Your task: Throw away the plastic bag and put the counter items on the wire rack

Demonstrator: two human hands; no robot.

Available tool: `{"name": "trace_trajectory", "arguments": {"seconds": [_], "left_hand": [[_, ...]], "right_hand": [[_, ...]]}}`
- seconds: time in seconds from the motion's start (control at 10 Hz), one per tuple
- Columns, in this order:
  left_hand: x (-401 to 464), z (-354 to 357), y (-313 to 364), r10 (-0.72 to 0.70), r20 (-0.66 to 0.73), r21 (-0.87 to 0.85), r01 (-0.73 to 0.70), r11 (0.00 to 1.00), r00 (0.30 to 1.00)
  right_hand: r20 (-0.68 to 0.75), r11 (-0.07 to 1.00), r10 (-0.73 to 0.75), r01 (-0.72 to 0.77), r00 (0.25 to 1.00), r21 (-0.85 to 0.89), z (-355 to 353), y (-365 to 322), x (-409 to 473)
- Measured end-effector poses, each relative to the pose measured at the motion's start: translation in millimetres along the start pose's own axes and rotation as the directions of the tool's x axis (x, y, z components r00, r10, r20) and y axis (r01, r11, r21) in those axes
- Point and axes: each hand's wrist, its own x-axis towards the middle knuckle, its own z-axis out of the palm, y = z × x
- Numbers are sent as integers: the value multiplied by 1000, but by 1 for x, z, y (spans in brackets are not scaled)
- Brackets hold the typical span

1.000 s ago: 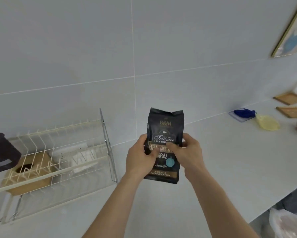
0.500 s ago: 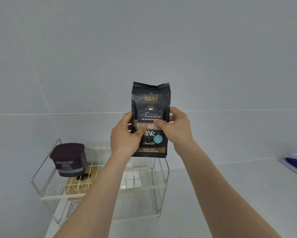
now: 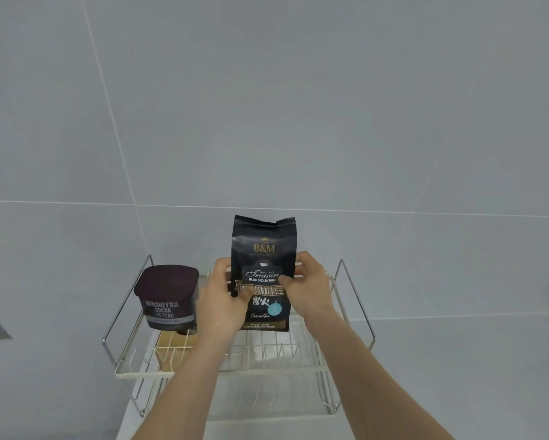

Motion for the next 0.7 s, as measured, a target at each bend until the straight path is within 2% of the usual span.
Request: {"name": "trace_trajectory", "arguments": {"seconds": [0.2, 0.4, 0.5, 0.6, 0.7], "left_hand": [[2, 5, -7, -13, 31, 75, 11, 997, 999], [-1, 2, -16, -70, 66, 160, 59, 985, 995], [-4, -3, -14, -49, 60, 201, 36, 979, 997], [-9, -10, -8, -5, 71, 253, -13, 967, 997], [-16, -19, 2, 89, 41, 314, -97, 944, 995]], "right_hand": [[13, 996, 62, -61, 998, -72, 4, 16, -1], [6, 967, 98, -94, 995, -237, 5, 27, -7], [10, 955, 71, -66, 997, -288, -3, 25, -12], [33, 912, 8, 6, 999, -410, -16, 19, -16], [38, 834, -114, 116, 993, -539, -32, 9, -21]]}}
